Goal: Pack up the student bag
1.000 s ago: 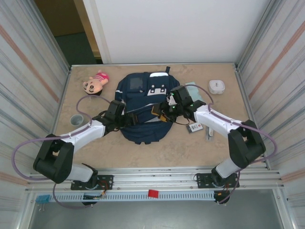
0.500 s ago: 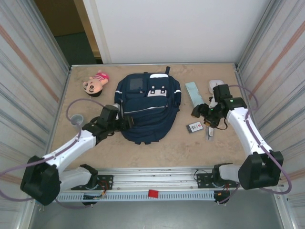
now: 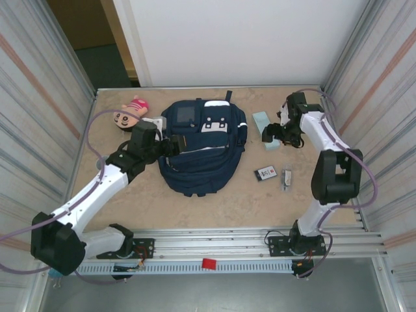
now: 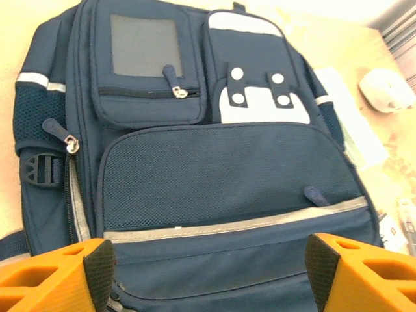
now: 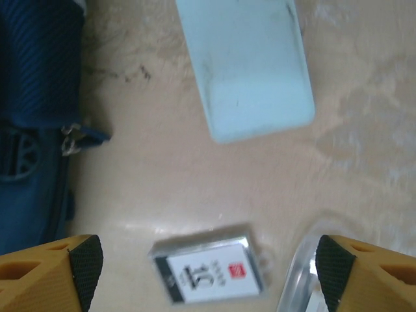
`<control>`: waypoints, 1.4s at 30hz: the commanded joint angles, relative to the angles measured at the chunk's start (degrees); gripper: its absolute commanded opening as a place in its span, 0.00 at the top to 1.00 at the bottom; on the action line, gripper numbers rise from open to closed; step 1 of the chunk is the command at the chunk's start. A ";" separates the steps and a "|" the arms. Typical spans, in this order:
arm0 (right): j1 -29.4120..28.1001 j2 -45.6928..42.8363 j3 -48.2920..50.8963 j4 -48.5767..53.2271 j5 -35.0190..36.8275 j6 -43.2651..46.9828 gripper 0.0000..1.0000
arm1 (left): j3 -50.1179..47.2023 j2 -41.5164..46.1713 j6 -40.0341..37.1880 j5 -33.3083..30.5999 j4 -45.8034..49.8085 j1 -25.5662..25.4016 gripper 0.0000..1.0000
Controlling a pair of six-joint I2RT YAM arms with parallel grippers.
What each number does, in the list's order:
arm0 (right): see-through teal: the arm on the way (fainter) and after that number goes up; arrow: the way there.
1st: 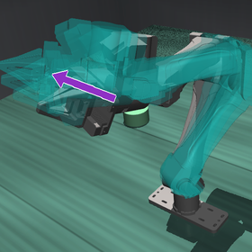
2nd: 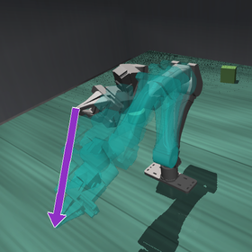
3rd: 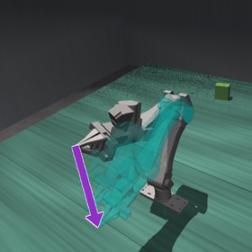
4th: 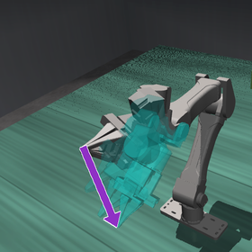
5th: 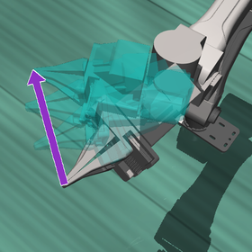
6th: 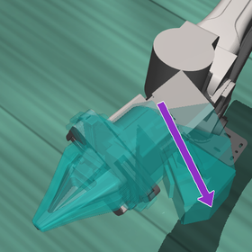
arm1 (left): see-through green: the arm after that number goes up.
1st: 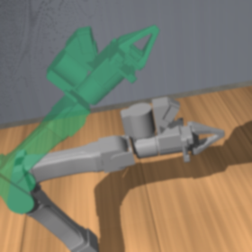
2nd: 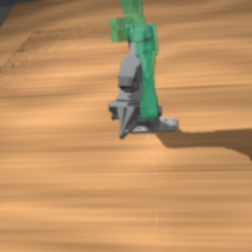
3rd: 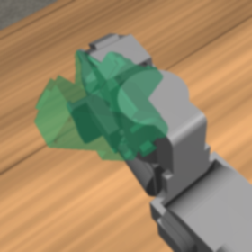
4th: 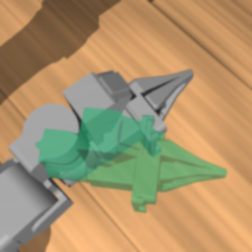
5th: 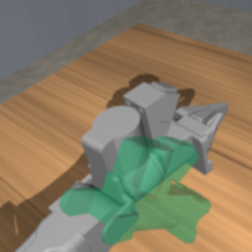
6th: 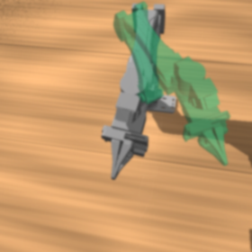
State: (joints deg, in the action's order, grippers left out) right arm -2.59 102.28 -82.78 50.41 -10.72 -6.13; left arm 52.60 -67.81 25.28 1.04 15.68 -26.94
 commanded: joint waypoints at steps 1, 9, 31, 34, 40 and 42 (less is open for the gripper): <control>0.08 5.53 -4.42 -2.51 0.65 7.03 0.13 | 1.71 -1.17 -0.83 0.54 0.17 0.75 0.20; -0.42 18.13 -13.31 -2.96 4.26 11.99 0.11 | 4.12 -4.29 -0.49 -0.81 1.42 2.25 0.20; -0.01 23.68 -19.52 -5.84 -0.31 10.09 0.46 | 5.81 -9.32 -22.82 8.10 -2.65 2.51 0.21; 0.60 17.65 -16.22 -6.67 -4.23 6.83 0.48 | 5.31 -9.05 -36.38 17.38 -2.51 2.46 0.21; 2.33 3.73 -4.04 -12.07 -16.84 -4.52 0.52 | 5.55 -13.53 -60.27 18.93 1.66 -0.67 0.17; 2.41 -0.10 0.22 -13.45 -18.99 -7.24 0.52 | 5.93 -16.30 -62.96 16.50 0.48 -1.03 0.14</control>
State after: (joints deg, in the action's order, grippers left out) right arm -0.62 107.92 -86.28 40.18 -22.26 -6.15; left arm 57.91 -80.51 -24.23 17.39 15.14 -27.35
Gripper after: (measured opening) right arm 0.637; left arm 0.857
